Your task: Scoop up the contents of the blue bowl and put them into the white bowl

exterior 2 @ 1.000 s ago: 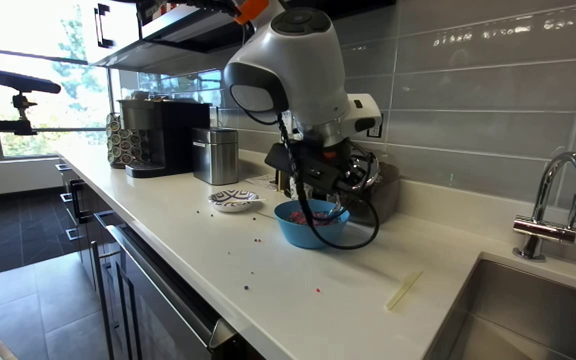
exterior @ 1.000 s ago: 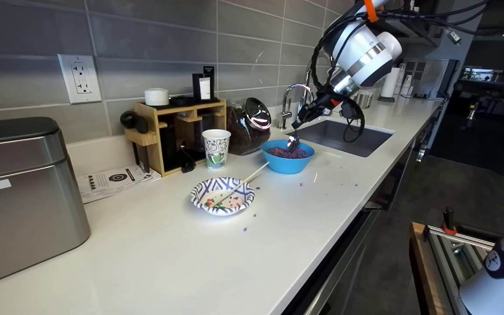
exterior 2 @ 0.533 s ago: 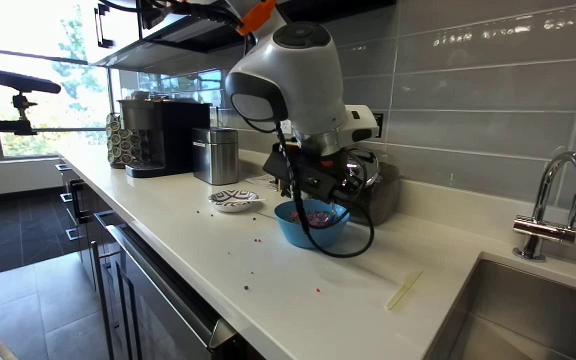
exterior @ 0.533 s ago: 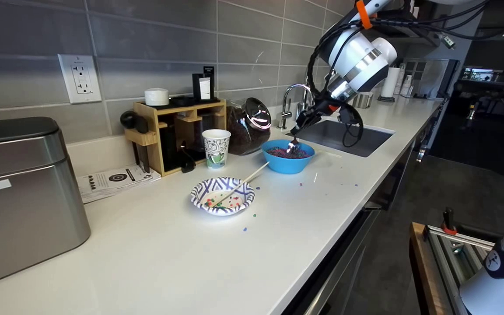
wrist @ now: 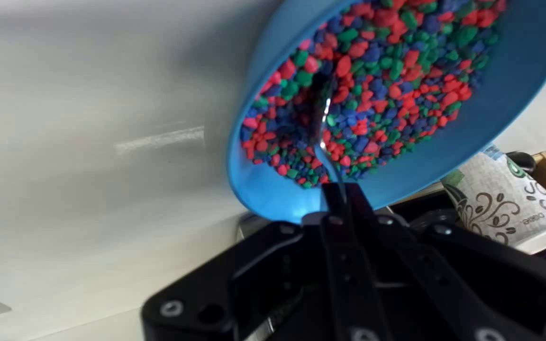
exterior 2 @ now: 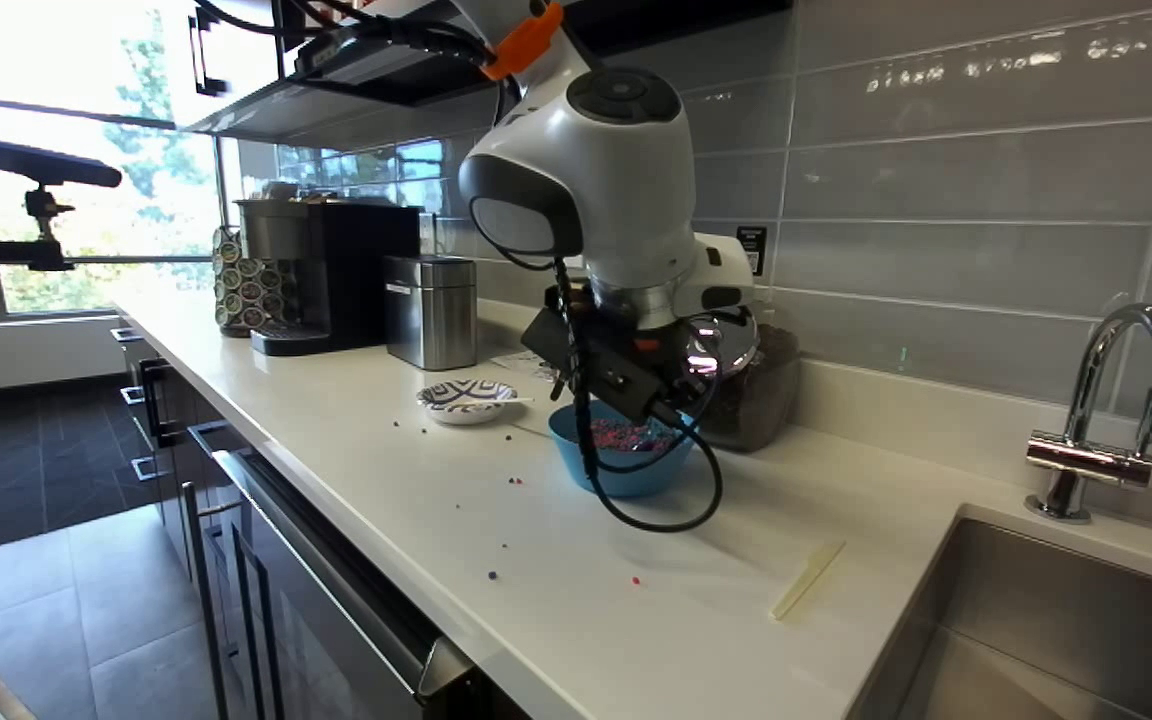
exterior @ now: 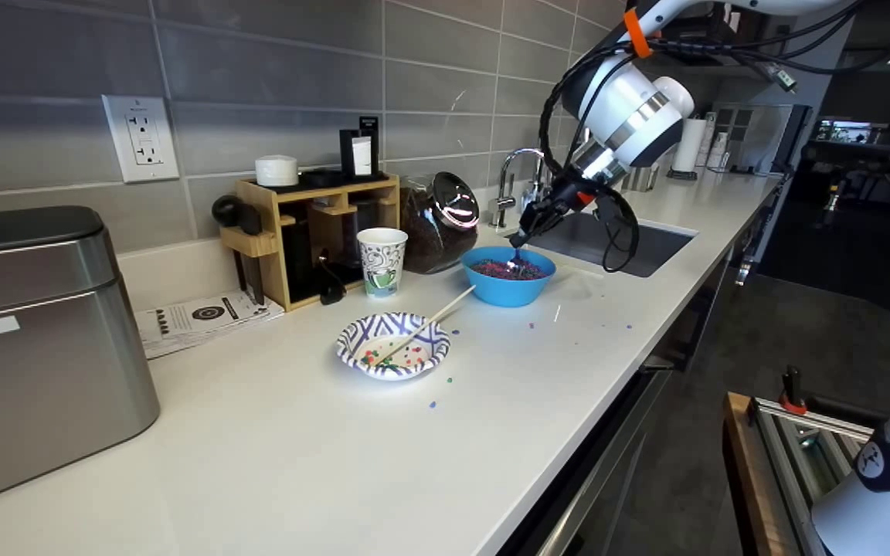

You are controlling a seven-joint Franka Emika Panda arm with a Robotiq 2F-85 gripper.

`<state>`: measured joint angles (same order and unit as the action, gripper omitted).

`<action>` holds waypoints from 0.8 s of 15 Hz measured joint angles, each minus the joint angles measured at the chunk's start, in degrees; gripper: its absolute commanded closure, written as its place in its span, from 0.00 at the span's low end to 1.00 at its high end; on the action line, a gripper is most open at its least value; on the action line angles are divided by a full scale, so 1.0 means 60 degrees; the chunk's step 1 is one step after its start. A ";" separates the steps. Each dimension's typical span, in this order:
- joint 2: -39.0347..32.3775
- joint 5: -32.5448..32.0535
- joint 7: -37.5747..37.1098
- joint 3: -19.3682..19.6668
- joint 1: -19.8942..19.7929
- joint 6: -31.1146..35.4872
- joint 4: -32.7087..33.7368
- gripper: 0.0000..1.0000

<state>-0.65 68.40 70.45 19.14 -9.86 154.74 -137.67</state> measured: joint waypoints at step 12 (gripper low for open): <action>-0.0150 0.0000 -0.0463 0.0377 -0.0753 -0.1875 0.0682 1.00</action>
<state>-1.55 68.40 67.67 21.40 -14.38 143.49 -133.58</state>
